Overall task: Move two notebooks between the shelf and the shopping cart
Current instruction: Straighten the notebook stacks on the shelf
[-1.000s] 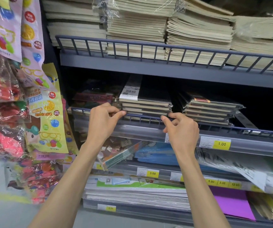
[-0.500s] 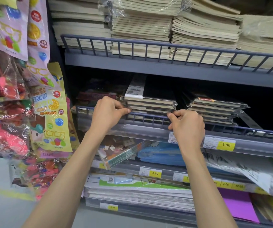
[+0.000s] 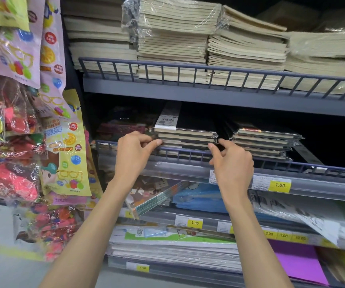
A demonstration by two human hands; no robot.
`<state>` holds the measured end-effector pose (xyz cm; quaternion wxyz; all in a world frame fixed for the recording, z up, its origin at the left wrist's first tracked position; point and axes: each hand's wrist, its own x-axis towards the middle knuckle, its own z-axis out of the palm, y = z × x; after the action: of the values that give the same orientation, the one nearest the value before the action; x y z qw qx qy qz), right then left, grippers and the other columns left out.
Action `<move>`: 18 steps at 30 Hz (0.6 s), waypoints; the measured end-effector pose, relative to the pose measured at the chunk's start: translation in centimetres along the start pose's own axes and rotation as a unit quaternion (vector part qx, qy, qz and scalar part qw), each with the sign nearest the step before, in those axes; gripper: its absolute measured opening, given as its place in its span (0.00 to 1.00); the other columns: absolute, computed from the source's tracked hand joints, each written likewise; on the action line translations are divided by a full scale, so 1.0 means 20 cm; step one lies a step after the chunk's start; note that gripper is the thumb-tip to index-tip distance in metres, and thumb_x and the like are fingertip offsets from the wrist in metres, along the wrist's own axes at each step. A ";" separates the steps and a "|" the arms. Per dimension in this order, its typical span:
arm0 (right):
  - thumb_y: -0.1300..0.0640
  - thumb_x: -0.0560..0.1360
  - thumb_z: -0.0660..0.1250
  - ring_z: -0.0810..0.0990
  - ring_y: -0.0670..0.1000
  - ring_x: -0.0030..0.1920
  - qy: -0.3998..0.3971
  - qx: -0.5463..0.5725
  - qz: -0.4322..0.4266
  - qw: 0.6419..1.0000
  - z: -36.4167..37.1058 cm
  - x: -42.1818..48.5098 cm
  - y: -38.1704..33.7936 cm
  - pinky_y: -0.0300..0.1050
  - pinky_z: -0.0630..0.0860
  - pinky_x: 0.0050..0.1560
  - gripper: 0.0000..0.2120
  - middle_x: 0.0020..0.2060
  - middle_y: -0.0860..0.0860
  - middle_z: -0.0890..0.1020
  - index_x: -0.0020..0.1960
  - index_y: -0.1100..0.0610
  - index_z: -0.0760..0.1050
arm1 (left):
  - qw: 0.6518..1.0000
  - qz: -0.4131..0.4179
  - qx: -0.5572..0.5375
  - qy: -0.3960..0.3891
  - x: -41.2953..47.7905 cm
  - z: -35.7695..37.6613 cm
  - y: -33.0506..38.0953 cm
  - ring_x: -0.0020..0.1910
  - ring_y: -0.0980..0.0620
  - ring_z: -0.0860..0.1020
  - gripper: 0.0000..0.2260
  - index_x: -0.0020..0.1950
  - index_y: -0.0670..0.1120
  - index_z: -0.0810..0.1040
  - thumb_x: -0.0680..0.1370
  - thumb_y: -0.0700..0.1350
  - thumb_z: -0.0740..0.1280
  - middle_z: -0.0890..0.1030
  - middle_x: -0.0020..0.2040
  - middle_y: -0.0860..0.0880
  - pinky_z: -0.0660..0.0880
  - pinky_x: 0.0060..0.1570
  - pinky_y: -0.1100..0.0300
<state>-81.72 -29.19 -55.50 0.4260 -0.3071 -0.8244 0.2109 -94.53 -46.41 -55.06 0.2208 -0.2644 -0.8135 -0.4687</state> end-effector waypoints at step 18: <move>0.46 0.78 0.70 0.84 0.52 0.42 -0.010 0.028 0.023 0.999 -0.01 0.03 -0.02 0.43 0.74 0.41 0.13 0.31 0.49 0.85 0.57 0.52 0.84 | 1.000 0.029 -0.003 0.010 0.03 0.03 -0.02 0.32 0.60 0.72 0.09 0.44 0.42 0.87 0.74 0.47 0.76 0.78 0.35 0.50 0.66 0.35 0.75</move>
<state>-82.06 -29.09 -54.80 0.4213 -0.3116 -0.8153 0.2462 -95.21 -45.91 -55.20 0.2416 -0.2840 -0.8017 -0.4672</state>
